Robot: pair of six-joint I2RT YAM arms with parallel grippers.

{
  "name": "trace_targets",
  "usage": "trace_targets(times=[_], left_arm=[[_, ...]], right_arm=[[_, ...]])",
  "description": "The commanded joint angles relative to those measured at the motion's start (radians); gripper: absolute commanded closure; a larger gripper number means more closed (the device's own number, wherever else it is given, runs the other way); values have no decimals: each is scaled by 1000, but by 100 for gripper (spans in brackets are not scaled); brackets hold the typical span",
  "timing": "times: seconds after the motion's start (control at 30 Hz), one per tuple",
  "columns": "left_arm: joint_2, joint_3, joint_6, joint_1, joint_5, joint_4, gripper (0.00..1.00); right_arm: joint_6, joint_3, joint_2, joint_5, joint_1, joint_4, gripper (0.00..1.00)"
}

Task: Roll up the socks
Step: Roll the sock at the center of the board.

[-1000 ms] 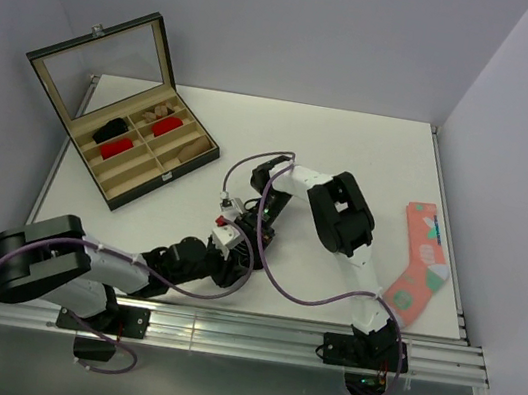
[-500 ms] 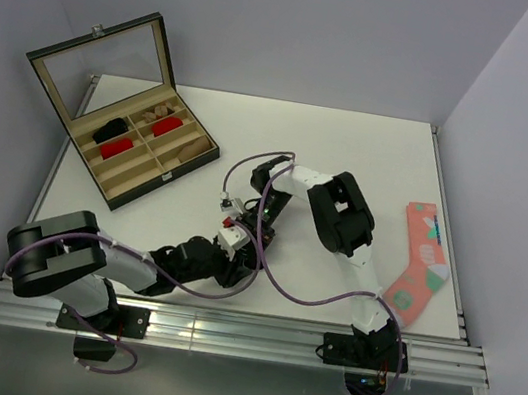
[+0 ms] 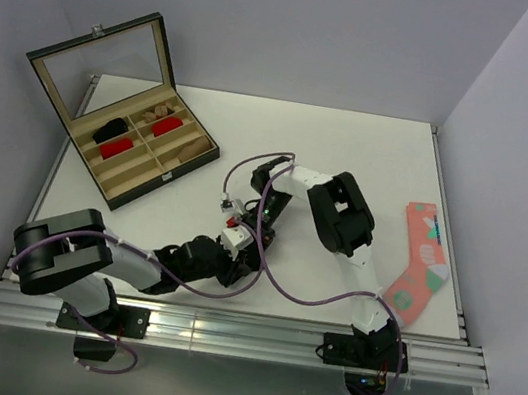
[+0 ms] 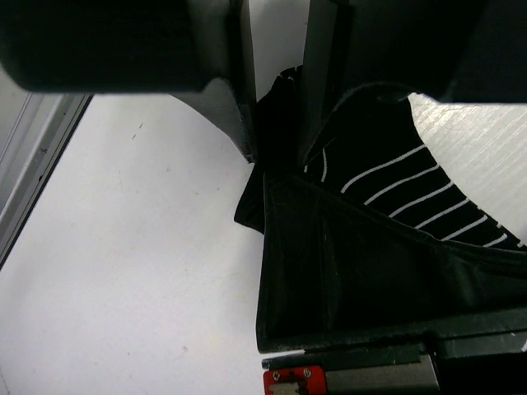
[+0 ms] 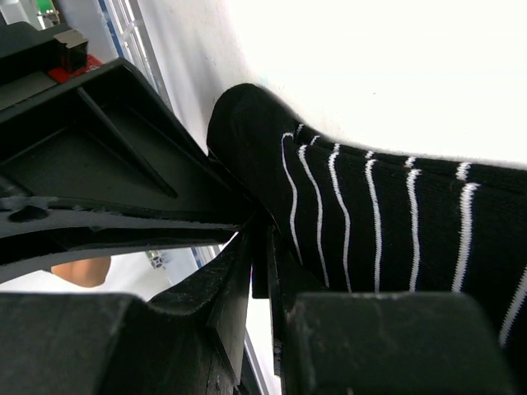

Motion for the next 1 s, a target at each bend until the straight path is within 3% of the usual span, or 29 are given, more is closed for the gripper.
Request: trace_targets(times=[0.0,0.2,0.43,0.7,0.97], left_arm=[[14,29,15,-5,-4,6,71],[14,39,7,-5,-25,-33,79],[26,83,-19,-5,-21,-119,100],[35,143,-120,10,82,-254,100],[2,158,-251,99,229,-346,100]], right_arm=[[0,-4,-12,1,-9,-6,80],[0,-15,-23,-1,-9,8,80],[5,-58,-61,2,-11,45,80],[52,-119,-173,30,-28,163,68],[43,-185,-265,28,-83,233,64]])
